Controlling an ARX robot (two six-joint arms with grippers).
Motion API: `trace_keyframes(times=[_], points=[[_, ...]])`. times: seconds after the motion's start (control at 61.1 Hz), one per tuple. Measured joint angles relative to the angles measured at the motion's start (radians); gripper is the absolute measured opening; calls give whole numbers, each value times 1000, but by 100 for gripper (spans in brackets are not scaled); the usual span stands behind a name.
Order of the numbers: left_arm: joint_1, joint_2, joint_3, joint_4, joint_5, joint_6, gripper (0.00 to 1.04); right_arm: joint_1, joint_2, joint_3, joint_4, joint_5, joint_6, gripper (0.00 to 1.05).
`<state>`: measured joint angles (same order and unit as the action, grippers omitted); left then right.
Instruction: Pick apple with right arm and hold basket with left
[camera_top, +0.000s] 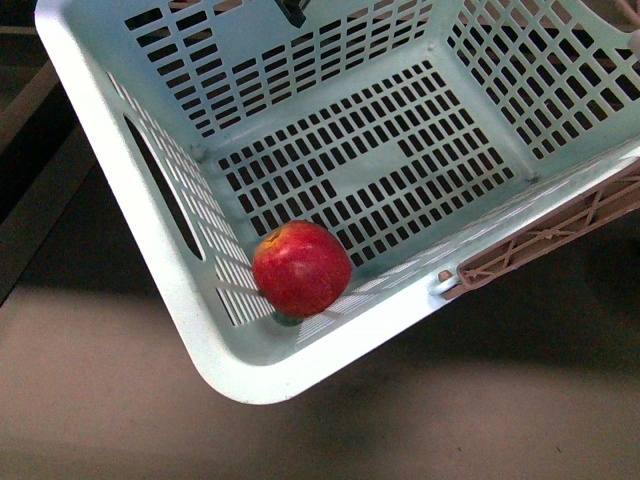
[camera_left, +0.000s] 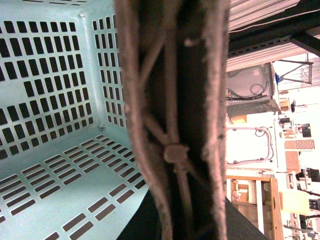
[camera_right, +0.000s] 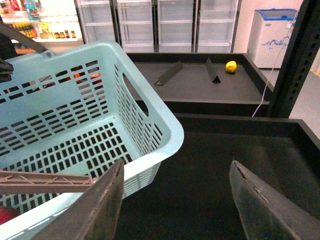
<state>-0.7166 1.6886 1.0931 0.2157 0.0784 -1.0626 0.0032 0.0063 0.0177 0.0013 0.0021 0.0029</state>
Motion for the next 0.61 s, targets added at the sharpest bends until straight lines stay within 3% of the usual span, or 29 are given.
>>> trace_keyframes(times=[0.196,0.327,0.376,0.523,0.605], points=[[0,0,0,0,0,0,6,0,0,0,0,0,0,96],[0,0,0,0,-2,1,6,0,0,0,0,0,0,96],[-9,1,0,16,-74,6,6,0,0,0,0,0,0,96],[-7,4,10,67,-444,2,6,0,0,0,0,1,0,96],[4,4,22,85,-492,31,6,0,0,0,0,0,0,96]])
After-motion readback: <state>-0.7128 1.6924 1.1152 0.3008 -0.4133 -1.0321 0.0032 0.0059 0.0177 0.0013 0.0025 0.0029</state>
